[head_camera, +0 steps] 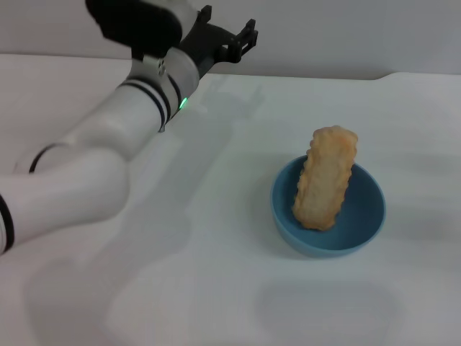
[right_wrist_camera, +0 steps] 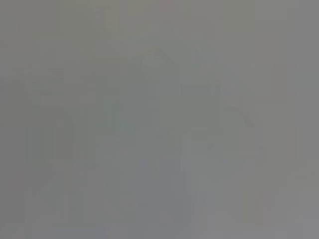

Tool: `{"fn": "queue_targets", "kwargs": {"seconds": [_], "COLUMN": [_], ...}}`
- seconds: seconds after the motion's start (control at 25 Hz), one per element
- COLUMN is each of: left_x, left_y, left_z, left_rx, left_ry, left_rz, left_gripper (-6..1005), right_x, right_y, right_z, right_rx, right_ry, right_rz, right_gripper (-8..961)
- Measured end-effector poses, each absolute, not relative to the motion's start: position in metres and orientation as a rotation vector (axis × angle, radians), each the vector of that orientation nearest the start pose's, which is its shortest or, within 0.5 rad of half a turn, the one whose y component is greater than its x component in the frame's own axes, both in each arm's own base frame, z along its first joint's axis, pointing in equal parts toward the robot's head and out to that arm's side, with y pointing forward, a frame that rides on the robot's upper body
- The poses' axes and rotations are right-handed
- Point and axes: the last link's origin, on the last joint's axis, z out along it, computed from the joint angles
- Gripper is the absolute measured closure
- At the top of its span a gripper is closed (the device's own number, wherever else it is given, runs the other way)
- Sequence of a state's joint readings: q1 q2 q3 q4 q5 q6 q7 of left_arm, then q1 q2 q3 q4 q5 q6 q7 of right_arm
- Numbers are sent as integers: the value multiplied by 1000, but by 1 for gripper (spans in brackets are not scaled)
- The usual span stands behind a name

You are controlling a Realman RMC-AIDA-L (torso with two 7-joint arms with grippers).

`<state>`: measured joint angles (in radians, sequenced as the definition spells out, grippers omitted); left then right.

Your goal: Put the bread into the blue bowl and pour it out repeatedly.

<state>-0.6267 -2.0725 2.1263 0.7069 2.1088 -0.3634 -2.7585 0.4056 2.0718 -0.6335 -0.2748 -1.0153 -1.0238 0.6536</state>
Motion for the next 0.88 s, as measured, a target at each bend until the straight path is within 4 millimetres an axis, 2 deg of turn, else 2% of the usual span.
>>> {"fn": "queue_targets", "kwargs": {"seconds": [0.12,0.32,0.44,0.6,0.88], "left_x": [-195,-203,-208,-213,-211], "left_y": [409,388,379,377,373], "left_z": [-85,-92,-91,-92,-97], "left_rx": [-1912,-1899,-1869,-1867,-1894], "left_ry": [-626,-556,-557,-575,-568], "left_rz": [-565,-620,-654,-639,-638], "left_gripper": [235,234,234,234,234], "right_x": [372,376,376,378,379], "right_y": [339,335,333,327,326], "right_z": [37,27,25,21,19], "right_rx": [-1568,-1499,-1500,-1499,-1488], "right_ry": [700,688,676,693,727], "right_rz": [655,603,591,591,616], "right_gripper": [273,234,234,234,234]}}
